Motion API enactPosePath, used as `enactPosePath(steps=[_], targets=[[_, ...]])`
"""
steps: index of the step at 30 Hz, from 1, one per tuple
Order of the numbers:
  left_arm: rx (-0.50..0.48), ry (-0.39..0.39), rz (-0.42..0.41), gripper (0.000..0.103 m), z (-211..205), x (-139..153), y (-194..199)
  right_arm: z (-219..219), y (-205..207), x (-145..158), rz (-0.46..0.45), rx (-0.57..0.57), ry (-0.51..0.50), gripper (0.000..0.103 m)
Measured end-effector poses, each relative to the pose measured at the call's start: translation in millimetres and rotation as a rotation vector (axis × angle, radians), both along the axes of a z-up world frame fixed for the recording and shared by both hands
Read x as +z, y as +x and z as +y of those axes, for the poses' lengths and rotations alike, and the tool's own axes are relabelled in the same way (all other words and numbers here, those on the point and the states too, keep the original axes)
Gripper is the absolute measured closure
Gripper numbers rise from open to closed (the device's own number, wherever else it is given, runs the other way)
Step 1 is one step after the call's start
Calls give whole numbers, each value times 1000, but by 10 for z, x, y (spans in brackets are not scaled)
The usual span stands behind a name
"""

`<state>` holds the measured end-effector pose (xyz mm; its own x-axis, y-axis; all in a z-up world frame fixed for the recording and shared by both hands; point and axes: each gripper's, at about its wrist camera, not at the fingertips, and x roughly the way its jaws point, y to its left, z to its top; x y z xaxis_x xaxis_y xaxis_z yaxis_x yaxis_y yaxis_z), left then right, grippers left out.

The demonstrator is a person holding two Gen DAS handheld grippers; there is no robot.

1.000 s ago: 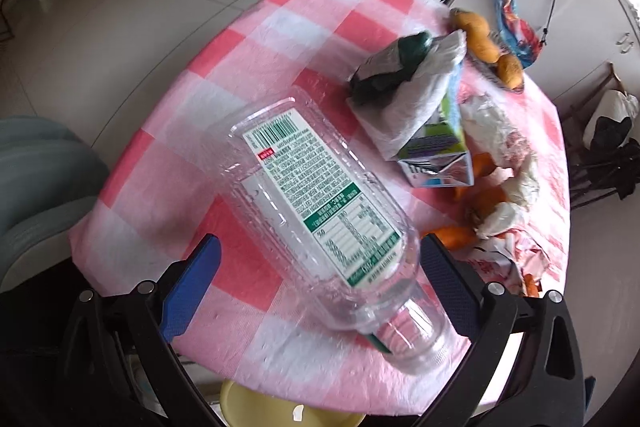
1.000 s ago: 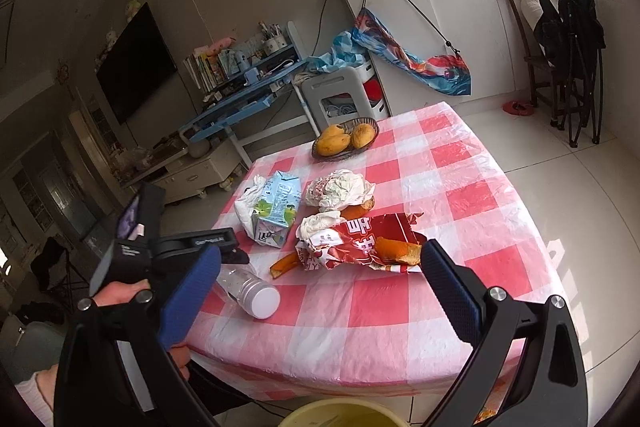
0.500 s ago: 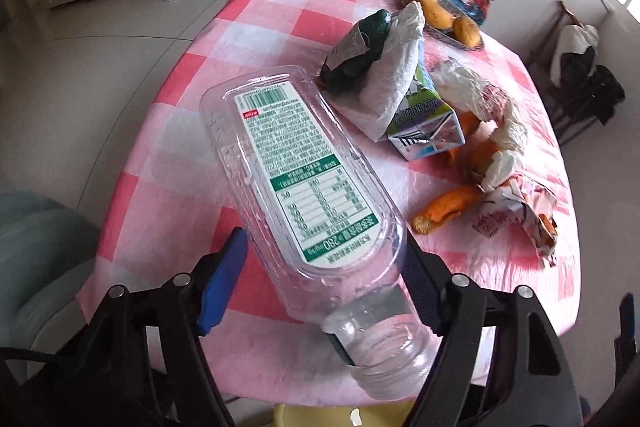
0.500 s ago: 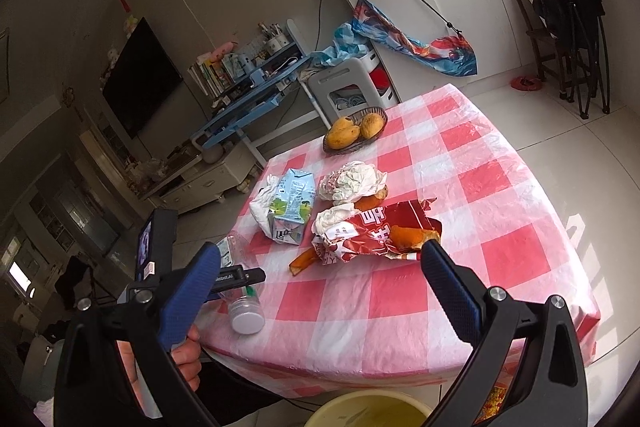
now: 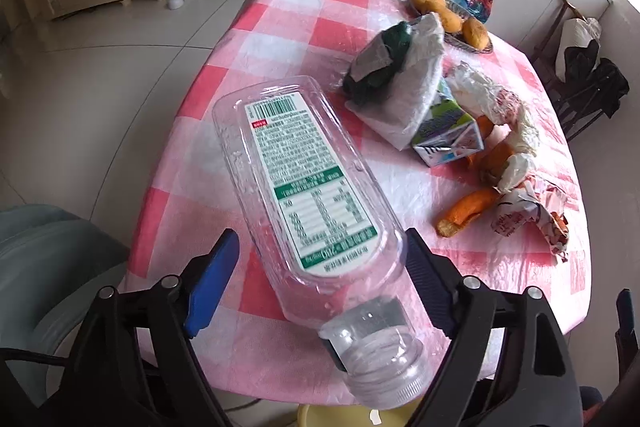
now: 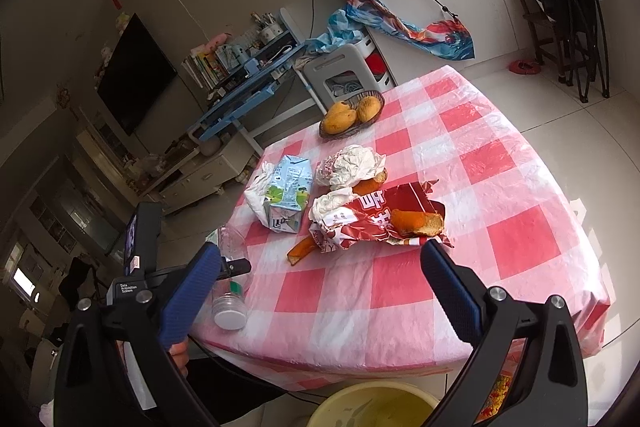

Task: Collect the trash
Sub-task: 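Reach the left gripper to the clear plastic bottle and grasp it, then carry the bottle with the left gripper over the yellow bin and release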

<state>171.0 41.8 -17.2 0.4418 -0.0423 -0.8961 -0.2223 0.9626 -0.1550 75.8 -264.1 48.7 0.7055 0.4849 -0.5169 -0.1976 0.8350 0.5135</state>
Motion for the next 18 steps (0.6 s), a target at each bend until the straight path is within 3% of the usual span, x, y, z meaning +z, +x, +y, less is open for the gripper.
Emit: enactPosePath(steps=[7,18], targets=[[20,-6,-35,41,47,-12,-51,9,-13,2,4,4,3,7],[-76,6,-140,43,-70,180,-346,7,-16,-9,6,3,-2,7]])
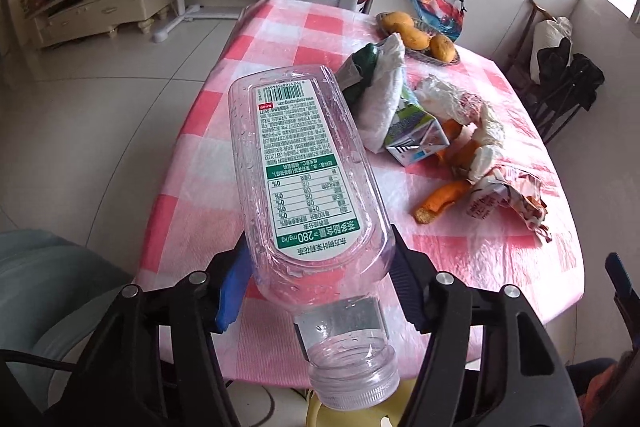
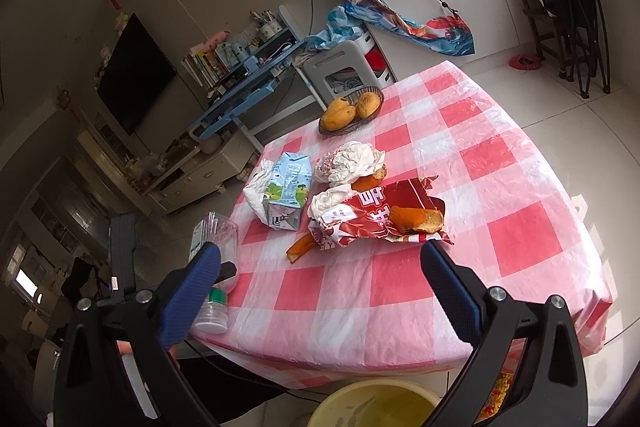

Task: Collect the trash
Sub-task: 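Carry the bottle with the left gripper over the yellow bin and release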

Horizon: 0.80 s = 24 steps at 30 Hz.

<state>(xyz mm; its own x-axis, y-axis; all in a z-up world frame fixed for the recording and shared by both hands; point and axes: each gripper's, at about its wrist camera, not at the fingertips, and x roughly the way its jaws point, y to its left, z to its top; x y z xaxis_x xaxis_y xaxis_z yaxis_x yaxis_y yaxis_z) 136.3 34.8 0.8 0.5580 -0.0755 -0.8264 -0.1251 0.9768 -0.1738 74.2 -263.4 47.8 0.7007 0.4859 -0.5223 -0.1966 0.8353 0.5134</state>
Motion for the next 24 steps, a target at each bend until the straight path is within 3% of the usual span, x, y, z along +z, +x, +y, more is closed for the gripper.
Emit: enactPosePath(steps=[14,19,24], targets=[[-87,-24,-17,42,-174,8,-739,49,31,-43,17,-8,-81,7],[-121,-41,1,42,-227,-79,-962,191,182,-8,27,55,-123,7],[-219,-35,31,42,-494,-236,-1164,456,492,108,-8,130,-215,7]])
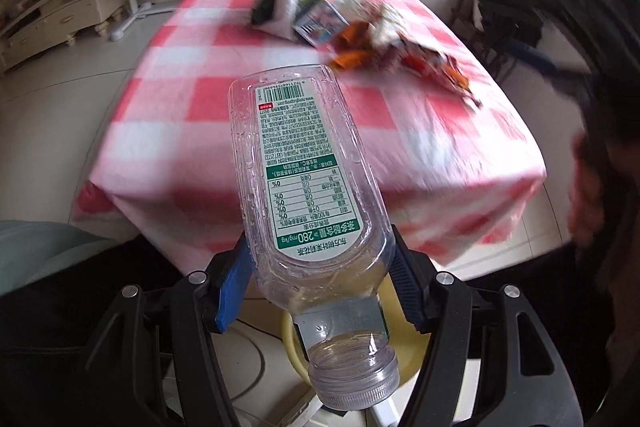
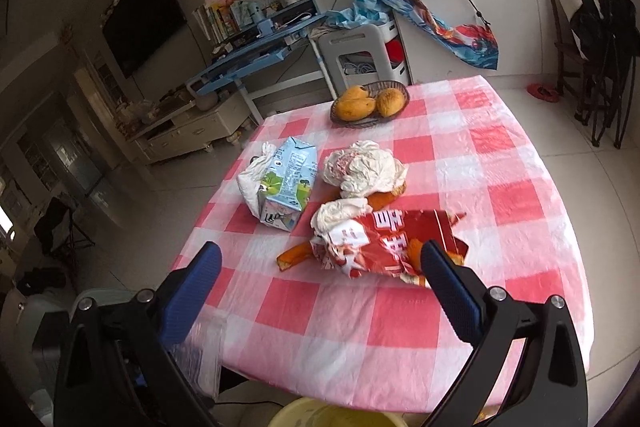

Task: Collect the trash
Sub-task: 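Carry the bottle with the left gripper over the yellow bin and release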

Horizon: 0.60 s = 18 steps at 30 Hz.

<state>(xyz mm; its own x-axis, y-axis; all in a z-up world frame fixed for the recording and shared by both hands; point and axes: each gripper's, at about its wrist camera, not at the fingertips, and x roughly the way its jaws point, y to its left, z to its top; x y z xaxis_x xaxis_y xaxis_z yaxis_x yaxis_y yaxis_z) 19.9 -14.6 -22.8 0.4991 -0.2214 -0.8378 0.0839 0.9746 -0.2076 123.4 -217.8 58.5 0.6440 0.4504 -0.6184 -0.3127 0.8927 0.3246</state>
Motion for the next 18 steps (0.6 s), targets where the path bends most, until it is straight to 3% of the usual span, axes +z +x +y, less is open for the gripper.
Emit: enactPosePath(steps=[3,7,12,14,18], targets=[[-72,16,18,43,-187,-97,-97,191,269,-71,19,44,-64,8],[-182,76,13,43,-457,-174,-249,373,544,-259,67,94,-130,21],[-313,97,36,43,-685,-286,-348,442,724,-444,108,118,-173,36],[-370,126,50,43,-782,-359,-391,471,758,-492,125,138,-185,59],[-435,174,93,43,-916,-496,-438,439,748,-523,133,149,-179,83]])
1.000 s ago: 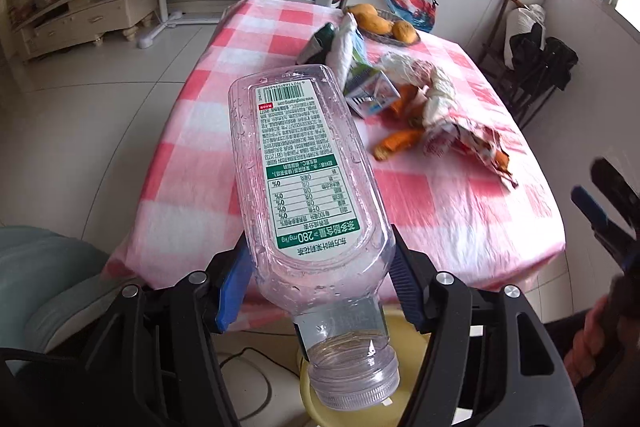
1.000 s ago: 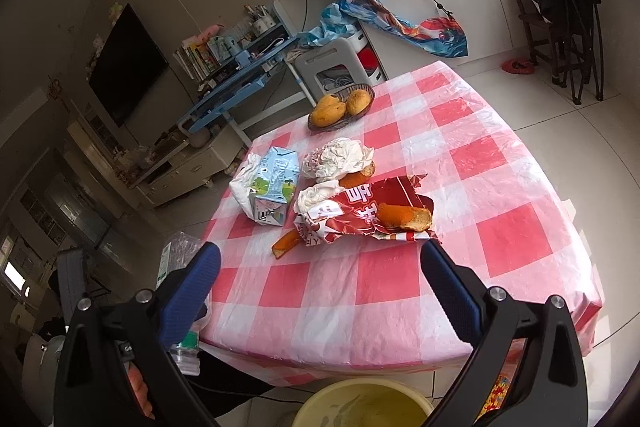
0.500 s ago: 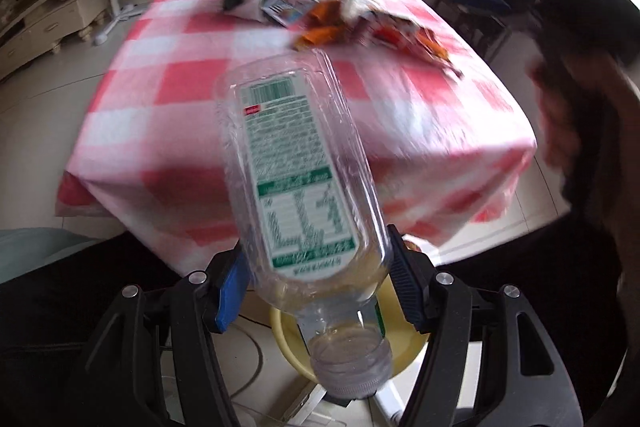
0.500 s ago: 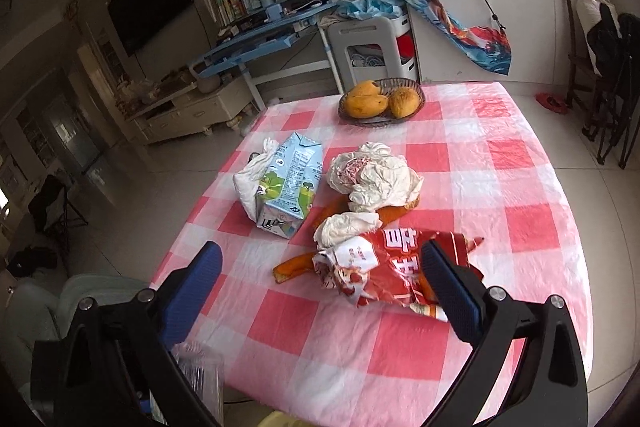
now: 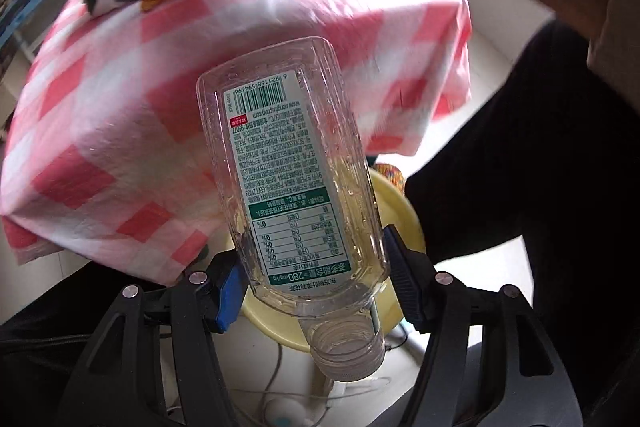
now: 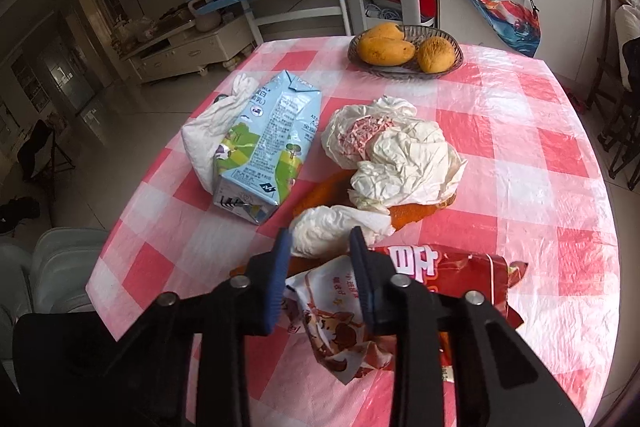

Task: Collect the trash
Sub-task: 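Carry the bottle with the left gripper over the yellow bin and release, then grasp the crumpled tissue on the red wrapper with the right gripper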

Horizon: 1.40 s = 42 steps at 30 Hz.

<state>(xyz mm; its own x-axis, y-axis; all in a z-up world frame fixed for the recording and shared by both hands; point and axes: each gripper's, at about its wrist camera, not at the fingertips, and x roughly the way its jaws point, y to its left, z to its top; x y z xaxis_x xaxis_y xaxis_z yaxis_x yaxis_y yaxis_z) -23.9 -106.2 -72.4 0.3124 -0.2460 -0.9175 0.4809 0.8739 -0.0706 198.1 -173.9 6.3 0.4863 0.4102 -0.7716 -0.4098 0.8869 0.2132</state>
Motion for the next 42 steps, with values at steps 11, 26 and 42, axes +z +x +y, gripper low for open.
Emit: enactPosePath(steps=[11,26,42], targets=[[-33,62,21,42,-77,-111,18,-136,-112,157,-23,-27,125,90],[-5,46,12,42,-49,-92,74,-17,17,22,-42,-25,36,101],[86,-6,-42,40,115,70,159,-280,-366,548,-156,7,298,101]])
